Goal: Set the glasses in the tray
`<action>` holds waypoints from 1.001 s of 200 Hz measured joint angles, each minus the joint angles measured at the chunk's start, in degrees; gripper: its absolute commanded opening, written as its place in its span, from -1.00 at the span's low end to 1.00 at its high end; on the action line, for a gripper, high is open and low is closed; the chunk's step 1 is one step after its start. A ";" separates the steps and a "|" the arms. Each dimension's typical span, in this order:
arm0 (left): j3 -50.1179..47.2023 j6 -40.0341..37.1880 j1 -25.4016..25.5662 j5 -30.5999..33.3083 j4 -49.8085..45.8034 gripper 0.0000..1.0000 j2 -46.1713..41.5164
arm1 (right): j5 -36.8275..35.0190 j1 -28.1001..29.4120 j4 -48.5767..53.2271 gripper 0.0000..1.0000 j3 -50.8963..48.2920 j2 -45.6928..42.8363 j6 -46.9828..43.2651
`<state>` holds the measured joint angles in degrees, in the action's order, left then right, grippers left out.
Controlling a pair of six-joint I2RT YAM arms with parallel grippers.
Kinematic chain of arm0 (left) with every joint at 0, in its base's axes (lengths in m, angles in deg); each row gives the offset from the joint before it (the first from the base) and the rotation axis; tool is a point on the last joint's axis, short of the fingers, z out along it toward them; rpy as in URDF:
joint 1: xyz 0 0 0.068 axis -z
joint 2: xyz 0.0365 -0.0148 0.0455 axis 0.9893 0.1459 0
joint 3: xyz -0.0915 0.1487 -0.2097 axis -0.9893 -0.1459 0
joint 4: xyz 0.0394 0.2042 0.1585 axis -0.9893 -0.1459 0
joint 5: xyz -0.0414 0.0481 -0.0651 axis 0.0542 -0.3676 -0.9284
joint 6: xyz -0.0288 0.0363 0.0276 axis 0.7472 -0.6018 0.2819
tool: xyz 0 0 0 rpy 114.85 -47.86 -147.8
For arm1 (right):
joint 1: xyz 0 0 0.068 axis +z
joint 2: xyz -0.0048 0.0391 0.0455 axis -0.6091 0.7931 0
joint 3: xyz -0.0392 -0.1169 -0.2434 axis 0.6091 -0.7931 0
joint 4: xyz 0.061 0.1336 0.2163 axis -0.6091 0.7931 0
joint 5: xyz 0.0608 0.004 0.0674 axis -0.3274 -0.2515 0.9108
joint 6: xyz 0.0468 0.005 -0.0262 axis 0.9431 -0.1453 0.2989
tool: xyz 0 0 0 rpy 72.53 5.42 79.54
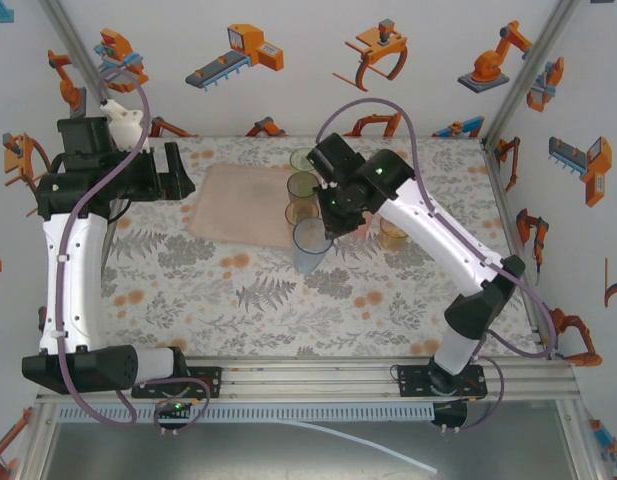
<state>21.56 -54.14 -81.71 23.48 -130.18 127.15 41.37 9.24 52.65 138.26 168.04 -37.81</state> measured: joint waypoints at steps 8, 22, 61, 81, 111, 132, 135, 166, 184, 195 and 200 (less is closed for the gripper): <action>0.00 0.00 0.00 -0.04 -0.02 0.94 -0.22 | 0.28 -0.02 0.31 -0.97 2.93 1.84 -0.57; 0.00 0.00 0.00 -0.28 0.00 0.94 -0.48 | 0.76 -0.02 1.01 -0.98 9.73 6.03 -1.73; 0.00 -0.04 0.00 -0.46 0.00 0.94 -0.76 | 1.05 -0.02 2.73 -0.97 30.62 20.24 -5.31; 0.00 -0.11 0.00 -0.61 0.00 0.94 -0.83 | 1.18 -0.22 2.49 -0.97 37.86 26.16 -6.56; 0.20 -0.79 -0.04 -4.02 -0.09 0.94 -0.81 | 1.14 -1.03 0.39 -0.96 37.53 28.96 -7.21; 1.86 -1.55 0.15 -7.72 -0.59 0.94 -0.11 | 0.85 -1.55 -2.49 -0.96 34.49 28.70 -7.54; 2.36 -1.75 0.33 -8.24 -0.76 0.94 0.20 | 0.72 -1.60 -2.86 -0.97 34.21 28.72 -7.56; 4.98 -3.80 3.67 -10.45 -1.07 0.94 2.80 | 0.48 -1.64 -5.84 -0.97 33.24 28.72 -7.61; 4.98 -5.09 6.88 -9.40 -1.42 0.94 4.17 | 0.42 -1.57 -7.50 -0.97 33.24 28.72 -7.61; 5.01 -5.42 8.68 -8.22 -1.51 0.94 5.16 | 0.07 -1.53 -8.09 -0.97 33.24 28.72 -7.61; 5.09 -5.49 9.33 -7.76 -1.62 0.95 5.57 | -0.15 -1.51 -8.37 -0.97 33.24 28.72 -7.61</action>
<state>26.65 -59.63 -72.38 15.72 -131.80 132.72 41.21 7.73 44.28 171.51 196.76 -45.42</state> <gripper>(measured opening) 0.972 0.105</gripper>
